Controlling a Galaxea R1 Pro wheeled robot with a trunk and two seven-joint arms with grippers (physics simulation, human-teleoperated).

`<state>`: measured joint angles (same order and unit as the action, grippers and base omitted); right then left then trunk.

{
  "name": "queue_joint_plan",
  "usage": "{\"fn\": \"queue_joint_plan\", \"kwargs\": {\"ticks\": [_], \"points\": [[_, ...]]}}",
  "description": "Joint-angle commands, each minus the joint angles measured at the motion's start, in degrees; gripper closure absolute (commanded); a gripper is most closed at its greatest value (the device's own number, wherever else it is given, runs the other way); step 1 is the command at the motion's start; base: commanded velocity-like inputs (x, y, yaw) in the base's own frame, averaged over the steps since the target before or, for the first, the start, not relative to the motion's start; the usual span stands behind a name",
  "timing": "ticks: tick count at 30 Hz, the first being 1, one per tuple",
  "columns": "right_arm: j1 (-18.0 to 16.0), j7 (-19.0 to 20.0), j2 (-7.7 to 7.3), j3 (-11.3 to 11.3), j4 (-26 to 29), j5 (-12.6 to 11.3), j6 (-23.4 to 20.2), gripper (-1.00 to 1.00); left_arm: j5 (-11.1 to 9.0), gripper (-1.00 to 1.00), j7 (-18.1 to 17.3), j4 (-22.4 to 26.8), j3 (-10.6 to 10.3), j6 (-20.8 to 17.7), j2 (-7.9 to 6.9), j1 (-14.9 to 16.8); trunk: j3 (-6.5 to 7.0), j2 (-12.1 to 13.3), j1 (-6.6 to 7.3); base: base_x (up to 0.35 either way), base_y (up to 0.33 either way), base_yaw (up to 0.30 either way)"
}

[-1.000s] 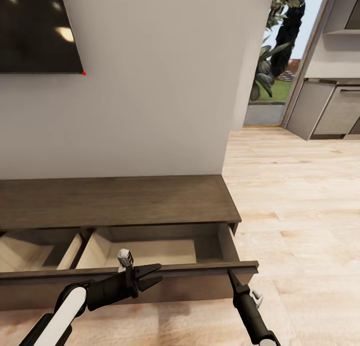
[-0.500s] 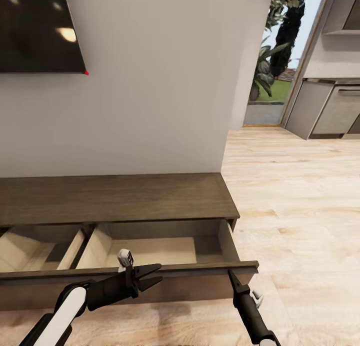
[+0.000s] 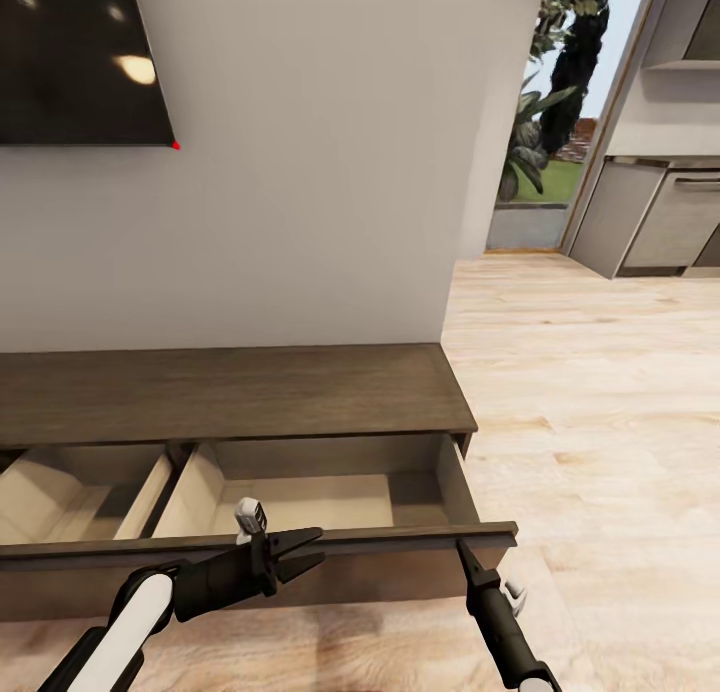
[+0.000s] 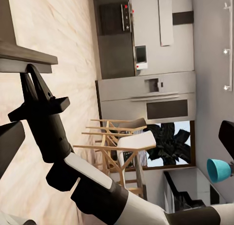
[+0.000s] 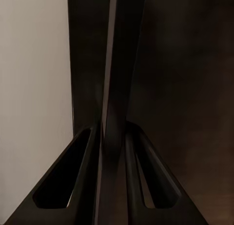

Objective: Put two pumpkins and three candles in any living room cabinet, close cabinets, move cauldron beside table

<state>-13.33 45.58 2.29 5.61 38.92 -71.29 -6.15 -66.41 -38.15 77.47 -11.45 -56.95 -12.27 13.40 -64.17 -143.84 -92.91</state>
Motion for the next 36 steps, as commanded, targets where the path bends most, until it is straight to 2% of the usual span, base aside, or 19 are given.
{"fn": "queue_joint_plan", "kwargs": {"ticks": [1,36], "points": [[-0.03,0.74,0.08,-0.61,0.10,-0.26,-0.89,1.00,-0.03,-1.00,-0.17,-0.04,-0.06,-0.18,-0.03,0.05,-0.04,-0.03,0.03,-0.013,0.000,0.000],[-0.02,0.74,0.08,-0.62,0.10,-0.26,-0.89,1.00,-0.03,-1.00,-0.17,-0.04,-0.06,-0.21,-0.03,0.05,-0.04,-0.03,0.03,-0.056,0.000,0.000]]}}
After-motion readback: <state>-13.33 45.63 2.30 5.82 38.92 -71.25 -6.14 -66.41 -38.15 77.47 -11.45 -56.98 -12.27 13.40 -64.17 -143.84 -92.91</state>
